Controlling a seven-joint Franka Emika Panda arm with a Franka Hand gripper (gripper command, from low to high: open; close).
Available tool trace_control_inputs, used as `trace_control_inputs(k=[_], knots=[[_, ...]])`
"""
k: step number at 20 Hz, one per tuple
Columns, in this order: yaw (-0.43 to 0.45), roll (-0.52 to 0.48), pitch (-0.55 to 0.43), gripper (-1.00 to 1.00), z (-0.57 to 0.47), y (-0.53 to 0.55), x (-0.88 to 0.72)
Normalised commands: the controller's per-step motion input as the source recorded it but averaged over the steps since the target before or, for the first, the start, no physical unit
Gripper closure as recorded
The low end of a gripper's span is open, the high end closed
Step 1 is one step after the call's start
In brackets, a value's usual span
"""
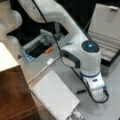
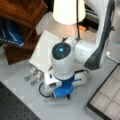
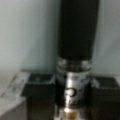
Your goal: Open the box. Pick up the pen. Place the pen in the box. Pick up the book. Place the book on the shelf.
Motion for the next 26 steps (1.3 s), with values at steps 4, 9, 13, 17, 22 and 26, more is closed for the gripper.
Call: trace_control_inputs(k=[4,9,13,17,22,26], knots=[[0.109,-0.084,0.015,1.0,-0.01,0.08,-0.04],[0.082,-0.094,0.066,1.0,0.13,0.1,-0.07],[0.029,-0.082,0.107,1.0,0.27,0.11,-0.1],[-0.039,-0.057,0.117,1.0,0.3,0.1,-0.09],[-0.148,-0.019,0.119,1.0,0.36,0.08,-0.1],[-0.34,0.039,0.096,1.0,0.41,0.13,-0.18]])
